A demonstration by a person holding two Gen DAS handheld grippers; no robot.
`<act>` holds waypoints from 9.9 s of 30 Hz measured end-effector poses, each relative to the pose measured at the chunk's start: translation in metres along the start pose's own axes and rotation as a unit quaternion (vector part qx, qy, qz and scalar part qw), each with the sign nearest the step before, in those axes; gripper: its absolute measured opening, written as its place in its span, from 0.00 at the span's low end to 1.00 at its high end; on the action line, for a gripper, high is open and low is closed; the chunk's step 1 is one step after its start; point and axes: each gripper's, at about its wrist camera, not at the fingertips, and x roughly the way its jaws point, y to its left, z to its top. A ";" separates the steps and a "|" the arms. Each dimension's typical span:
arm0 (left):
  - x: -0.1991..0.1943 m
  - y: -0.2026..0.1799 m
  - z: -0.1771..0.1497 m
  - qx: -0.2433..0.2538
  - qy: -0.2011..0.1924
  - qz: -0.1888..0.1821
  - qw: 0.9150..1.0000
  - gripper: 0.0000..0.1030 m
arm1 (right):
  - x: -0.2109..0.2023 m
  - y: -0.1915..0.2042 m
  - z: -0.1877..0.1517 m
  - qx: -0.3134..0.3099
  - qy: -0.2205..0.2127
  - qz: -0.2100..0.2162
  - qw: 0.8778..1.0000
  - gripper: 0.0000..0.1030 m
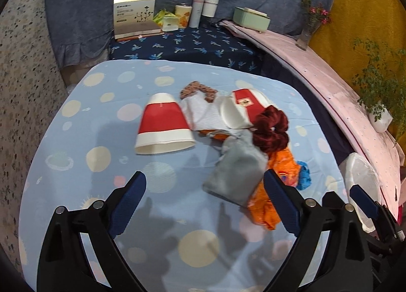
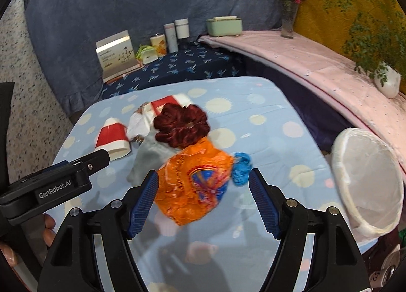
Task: Collect trash
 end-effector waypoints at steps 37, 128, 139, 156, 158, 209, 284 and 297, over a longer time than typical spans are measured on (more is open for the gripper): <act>0.076 -0.032 0.005 -0.002 0.077 -0.066 0.995 0.87 | 0.021 -0.013 0.008 0.001 0.003 -0.007 1.000 0.16; -0.006 -0.366 -0.055 0.271 0.028 -0.224 0.936 0.49 | -0.104 -0.296 -0.031 0.226 -0.121 -0.144 0.956 0.30; -0.009 -0.341 -0.043 0.245 0.022 -0.215 0.945 0.49 | -0.109 -0.284 -0.025 0.220 -0.123 -0.137 0.958 0.30; -0.016 -0.276 -0.029 0.188 0.008 -0.184 0.965 0.64 | -0.102 -0.227 -0.011 0.178 -0.111 -0.106 0.972 0.37; -0.015 -0.265 -0.027 0.180 0.007 -0.178 0.967 0.64 | -0.100 -0.218 -0.009 0.171 -0.109 -0.101 0.974 0.37; 0.111 -0.093 -0.009 0.061 0.120 -0.071 0.988 0.16 | 0.107 -0.071 -0.001 0.073 0.062 0.023 0.995 0.37; 0.030 -0.361 -0.055 0.234 0.082 -0.213 0.945 0.57 | -0.055 -0.311 -0.052 0.273 -0.070 -0.127 0.951 0.43; 0.027 -0.342 -0.046 0.221 0.071 -0.199 0.952 0.57 | -0.059 -0.298 -0.044 0.258 -0.073 -0.125 0.955 0.47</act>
